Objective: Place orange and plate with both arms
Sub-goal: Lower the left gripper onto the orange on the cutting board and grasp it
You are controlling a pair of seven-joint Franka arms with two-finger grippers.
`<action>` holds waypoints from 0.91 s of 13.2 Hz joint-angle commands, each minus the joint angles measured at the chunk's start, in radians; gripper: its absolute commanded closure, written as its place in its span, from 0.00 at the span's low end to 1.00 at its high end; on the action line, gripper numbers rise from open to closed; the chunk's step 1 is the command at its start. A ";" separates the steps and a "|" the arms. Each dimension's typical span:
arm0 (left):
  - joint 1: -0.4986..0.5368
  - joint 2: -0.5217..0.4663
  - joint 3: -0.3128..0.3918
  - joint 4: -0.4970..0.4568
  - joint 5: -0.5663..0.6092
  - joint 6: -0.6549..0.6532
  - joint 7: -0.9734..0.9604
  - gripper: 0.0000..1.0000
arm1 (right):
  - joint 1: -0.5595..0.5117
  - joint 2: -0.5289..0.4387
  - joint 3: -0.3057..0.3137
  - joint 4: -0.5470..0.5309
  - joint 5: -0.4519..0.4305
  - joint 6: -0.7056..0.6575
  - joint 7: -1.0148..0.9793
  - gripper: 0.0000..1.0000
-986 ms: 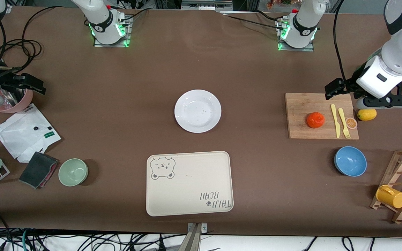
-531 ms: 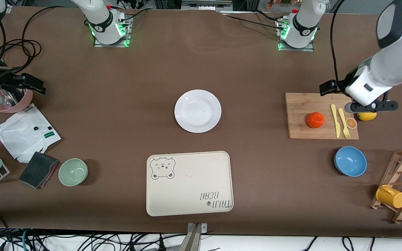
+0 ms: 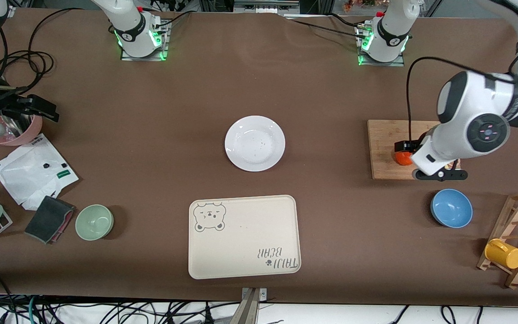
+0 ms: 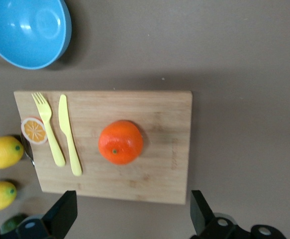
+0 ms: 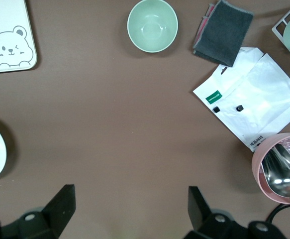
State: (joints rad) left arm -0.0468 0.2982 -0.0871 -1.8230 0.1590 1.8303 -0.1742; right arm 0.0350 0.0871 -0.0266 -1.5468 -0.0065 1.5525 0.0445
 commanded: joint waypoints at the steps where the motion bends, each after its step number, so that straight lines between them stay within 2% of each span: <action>1: 0.005 -0.024 0.000 -0.178 0.063 0.195 0.016 0.00 | 0.003 0.003 -0.001 0.013 -0.006 -0.012 0.002 0.00; 7: 0.039 0.058 0.000 -0.242 0.132 0.314 0.053 0.00 | 0.003 0.003 -0.001 0.013 -0.006 -0.012 0.002 0.00; 10: 0.108 0.085 0.000 -0.320 0.134 0.475 0.120 0.00 | 0.003 0.003 -0.001 0.013 -0.004 -0.012 0.002 0.00; 12: 0.151 0.105 -0.003 -0.326 0.132 0.510 0.159 0.00 | 0.003 0.003 -0.001 0.013 -0.004 -0.012 0.002 0.00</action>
State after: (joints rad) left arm 0.0649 0.3961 -0.0804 -2.1335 0.2692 2.3024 -0.0588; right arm 0.0350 0.0872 -0.0266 -1.5468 -0.0065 1.5525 0.0445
